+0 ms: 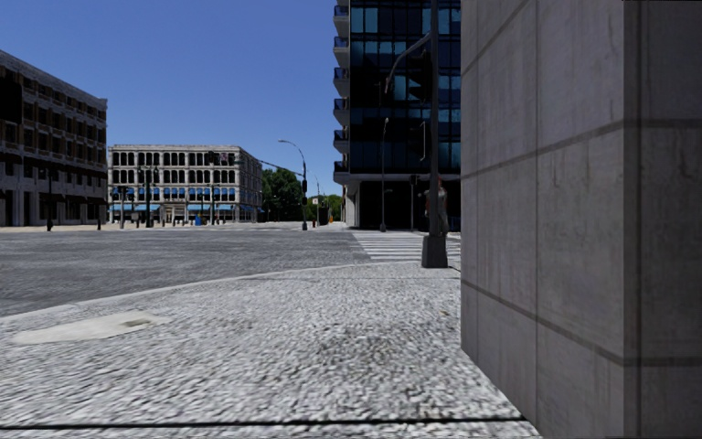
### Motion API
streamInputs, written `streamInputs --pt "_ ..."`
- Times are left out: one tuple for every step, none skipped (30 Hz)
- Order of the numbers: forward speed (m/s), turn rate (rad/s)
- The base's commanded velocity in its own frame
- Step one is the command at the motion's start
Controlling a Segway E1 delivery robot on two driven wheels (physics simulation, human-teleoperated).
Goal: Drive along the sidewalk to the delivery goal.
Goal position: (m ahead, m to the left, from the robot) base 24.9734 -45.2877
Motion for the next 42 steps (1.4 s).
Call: streamInputs --pt "2.0 0.0" --pt "2.0 0.0" --pt "2.0 0.0" --pt "2.0 0.0" --pt "2.0 0.0" --pt "2.0 0.0" --pt "2.0 0.0" --pt "2.0 0.0" --pt "2.0 0.0" --pt "2.0 0.0" --pt "2.0 0.0" --pt "2.0 0.0" --pt "2.0 0.0" --pt "2.0 0.0" --pt "2.0 0.0" --pt "2.0 0.0" --pt "2.0 0.0" --pt "2.0 0.0" --pt "2.0 0.0" --pt "2.0 0.0" --pt "2.0 0.0" --pt "2.0 0.0" --pt "2.0 0.0" --pt "2.0 0.0" --pt "2.0 0.0" --pt "2.0 0.0" --pt "2.0 0.0" --pt "2.0 0.0" --pt "2.0 0.0" --pt "2.0 0.0" --pt "2.0 0.0" --pt "2.0 -0.1" --pt "2.0 -0.19" --pt "2.0 -0.21" --pt "2.0 -0.22" --pt "2.0 -0.22" --pt "2.0 -0.25" --pt "2.0 -0.3" --pt "2.0 -0.33" --pt "2.0 -0.33" --pt "2.0 -0.35" --pt "2.0 -0.35"
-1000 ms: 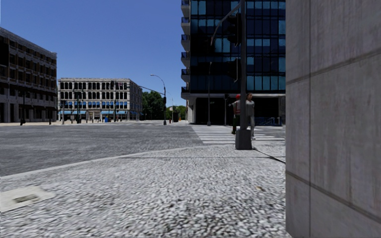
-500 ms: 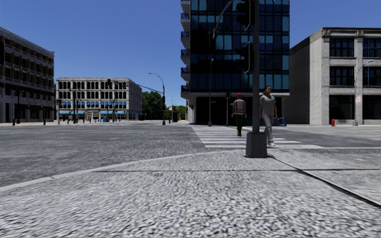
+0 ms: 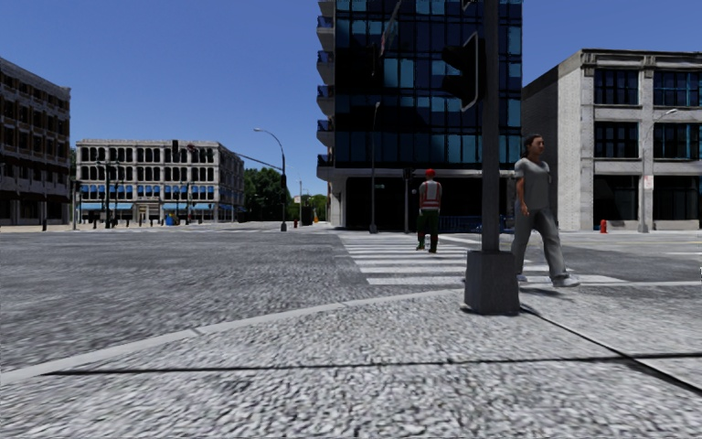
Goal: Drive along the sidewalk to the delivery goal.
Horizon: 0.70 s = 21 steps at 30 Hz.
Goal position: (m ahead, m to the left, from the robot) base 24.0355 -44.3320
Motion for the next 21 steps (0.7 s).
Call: streamInputs --pt "2.0 -0.35" --pt "2.0 -0.36" --pt "2.0 -0.36" --pt "2.0 -0.36" --pt "2.0 -0.36" --pt "2.0 -0.36" --pt "2.0 -0.36" --pt "2.0 -0.36" --pt "2.0 -0.36" --pt "2.0 -0.36" --pt "2.0 -0.36" --pt "2.0 -0.36" --pt "2.0 -0.36" --pt "2.0 -0.36" --pt "2.0 -0.36" --pt "2.0 -0.36" --pt "2.0 -0.36" --pt "2.0 -0.36" --pt "2.0 -0.36" --pt "2.0 -0.36" --pt "2.0 -0.36"
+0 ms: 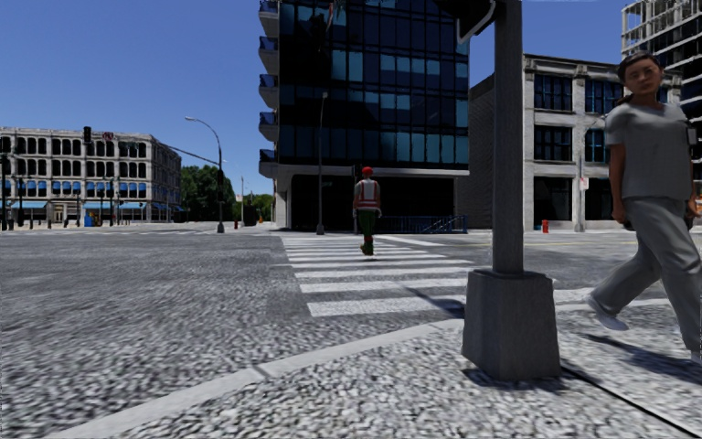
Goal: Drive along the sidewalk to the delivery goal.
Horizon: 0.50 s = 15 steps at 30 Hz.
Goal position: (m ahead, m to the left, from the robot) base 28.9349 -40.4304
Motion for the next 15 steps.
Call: streamInputs --pt "2.0 -0.36" --pt "2.0 -0.36" --pt "2.0 -0.36" --pt "2.0 -0.3" --pt "2.0 -0.12" --pt "2.0 0.0" --pt "2.0 0.0" --pt "2.0 0.0" --pt "2.0 0.0" --pt "2.0 0.0" --pt "2.0 0.0" --pt "2.0 0.0" --pt "2.0 0.0" --pt "2.0 0.0" --pt "2.0 0.0"
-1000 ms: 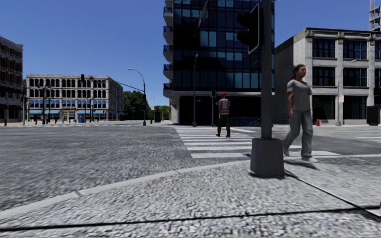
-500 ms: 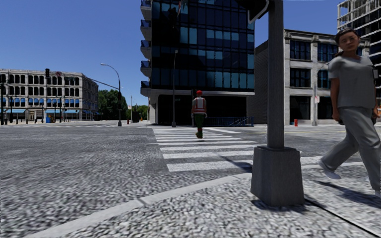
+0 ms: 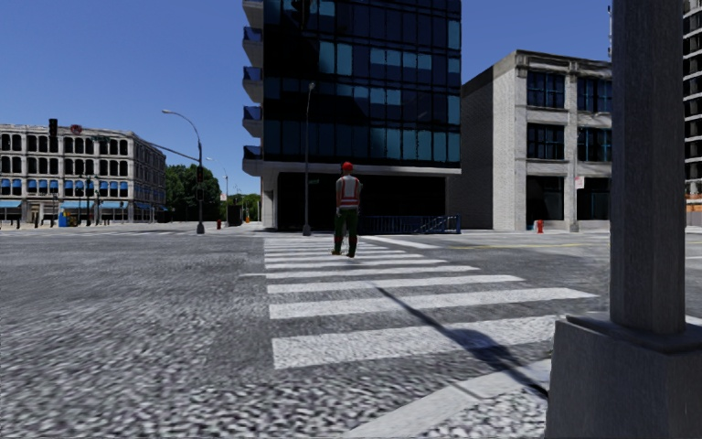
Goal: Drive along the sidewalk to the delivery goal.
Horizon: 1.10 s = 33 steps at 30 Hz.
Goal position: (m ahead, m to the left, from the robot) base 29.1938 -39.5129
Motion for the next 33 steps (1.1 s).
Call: streamInputs --pt "2.0 0.0" --pt "2.0 0.0" --pt "2.0 0.0" --pt "2.0 0.0" --pt "2.0 0.0" --pt "2.0 0.0" --pt "2.0 0.0" --pt "2.0 0.0" --pt "2.0 0.0" --pt "1.92 0.0" --pt "1.8 0.0" --pt "1.64 0.0" --pt "1.53 0.0" --pt "1.53 0.0" --pt "1.39 0.0" --pt "1.33 0.0" --pt "1.32 0.0" --pt "1.32 0.0" --pt "1.28 0.0" --pt "1.26 0.0" --pt "1.25 0.0" --pt "1.25 0.0" --pt "1.25 0.0" --pt "1.25 0.0" --pt "1.25 0.0" --pt "1.25 0.0" --pt "1.25 0.0" --pt "1.25 0.0" --pt "1.25 0.0" --pt "1.25 0.0" --pt "1.25 0.0" --pt "1.25 0.0" --pt "1.25 0.0"
